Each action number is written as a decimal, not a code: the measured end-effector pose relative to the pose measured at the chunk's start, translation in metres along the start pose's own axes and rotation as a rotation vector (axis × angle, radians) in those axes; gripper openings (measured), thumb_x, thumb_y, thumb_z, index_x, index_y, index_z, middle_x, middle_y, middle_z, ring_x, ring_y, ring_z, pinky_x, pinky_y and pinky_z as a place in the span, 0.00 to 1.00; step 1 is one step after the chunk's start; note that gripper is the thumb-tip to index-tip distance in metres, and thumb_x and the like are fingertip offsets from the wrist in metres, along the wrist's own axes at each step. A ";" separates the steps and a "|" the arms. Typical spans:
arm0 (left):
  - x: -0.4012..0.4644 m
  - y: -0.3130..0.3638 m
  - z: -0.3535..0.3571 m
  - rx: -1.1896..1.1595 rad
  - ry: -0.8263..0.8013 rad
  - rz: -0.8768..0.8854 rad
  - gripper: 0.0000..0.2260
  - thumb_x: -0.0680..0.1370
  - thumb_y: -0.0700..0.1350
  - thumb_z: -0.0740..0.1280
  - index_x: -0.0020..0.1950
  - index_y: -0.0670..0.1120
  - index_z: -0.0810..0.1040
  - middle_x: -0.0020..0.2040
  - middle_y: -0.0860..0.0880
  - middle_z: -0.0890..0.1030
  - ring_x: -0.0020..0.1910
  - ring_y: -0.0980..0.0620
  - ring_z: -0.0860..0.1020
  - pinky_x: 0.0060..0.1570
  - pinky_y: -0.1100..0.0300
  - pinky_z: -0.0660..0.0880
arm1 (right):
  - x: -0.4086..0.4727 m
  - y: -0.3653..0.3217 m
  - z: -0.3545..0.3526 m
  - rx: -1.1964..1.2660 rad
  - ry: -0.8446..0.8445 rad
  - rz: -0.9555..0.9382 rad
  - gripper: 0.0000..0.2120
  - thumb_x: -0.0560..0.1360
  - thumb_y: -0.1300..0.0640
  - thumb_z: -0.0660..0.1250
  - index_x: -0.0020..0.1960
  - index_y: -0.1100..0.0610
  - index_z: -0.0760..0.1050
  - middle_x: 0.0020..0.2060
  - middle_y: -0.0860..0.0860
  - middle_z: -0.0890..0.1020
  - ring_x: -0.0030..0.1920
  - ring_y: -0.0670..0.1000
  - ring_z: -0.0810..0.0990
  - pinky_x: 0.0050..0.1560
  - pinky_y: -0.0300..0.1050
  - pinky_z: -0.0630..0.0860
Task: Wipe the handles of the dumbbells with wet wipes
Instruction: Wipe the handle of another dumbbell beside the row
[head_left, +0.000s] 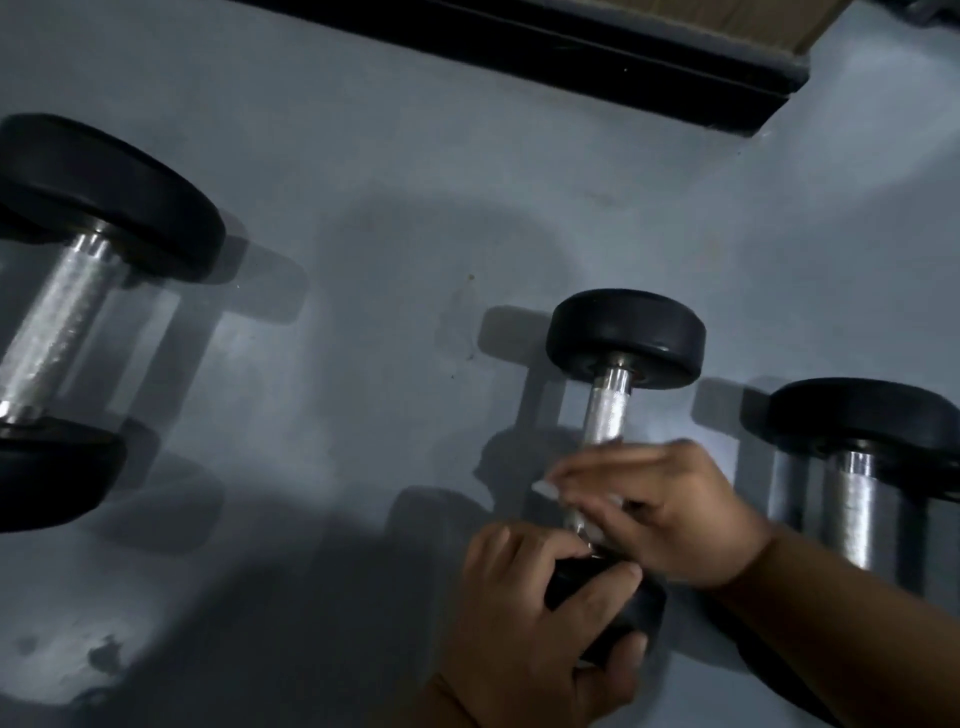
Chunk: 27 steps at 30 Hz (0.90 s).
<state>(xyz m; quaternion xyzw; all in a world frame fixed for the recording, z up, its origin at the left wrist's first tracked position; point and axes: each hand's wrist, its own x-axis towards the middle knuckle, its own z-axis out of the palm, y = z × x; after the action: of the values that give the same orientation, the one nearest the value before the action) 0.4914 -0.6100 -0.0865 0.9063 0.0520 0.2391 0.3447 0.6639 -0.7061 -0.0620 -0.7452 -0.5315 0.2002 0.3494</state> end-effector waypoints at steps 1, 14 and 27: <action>0.001 0.001 0.000 0.008 -0.003 0.010 0.16 0.77 0.58 0.65 0.57 0.53 0.85 0.49 0.45 0.81 0.45 0.44 0.78 0.47 0.52 0.71 | 0.009 0.008 -0.006 -0.047 0.058 0.008 0.07 0.77 0.60 0.73 0.54 0.54 0.85 0.55 0.47 0.85 0.56 0.42 0.84 0.54 0.42 0.82; 0.000 0.013 0.005 0.004 -0.046 -0.032 0.15 0.75 0.58 0.69 0.58 0.54 0.85 0.49 0.47 0.81 0.46 0.45 0.79 0.50 0.51 0.73 | 0.008 0.018 -0.012 -0.029 0.122 0.022 0.07 0.78 0.60 0.72 0.54 0.53 0.85 0.55 0.48 0.85 0.56 0.43 0.84 0.56 0.42 0.82; -0.001 0.004 0.018 -0.094 -0.065 0.148 0.16 0.81 0.57 0.60 0.61 0.48 0.75 0.56 0.48 0.82 0.50 0.48 0.80 0.55 0.54 0.75 | 0.004 0.026 -0.028 -0.010 0.157 0.109 0.07 0.77 0.60 0.73 0.54 0.55 0.85 0.56 0.46 0.85 0.56 0.41 0.84 0.56 0.43 0.82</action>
<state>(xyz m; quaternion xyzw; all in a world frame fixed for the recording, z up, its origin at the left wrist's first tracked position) 0.4985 -0.6240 -0.0955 0.8977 -0.0376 0.2367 0.3697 0.7011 -0.7156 -0.0620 -0.7881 -0.4620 0.1574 0.3750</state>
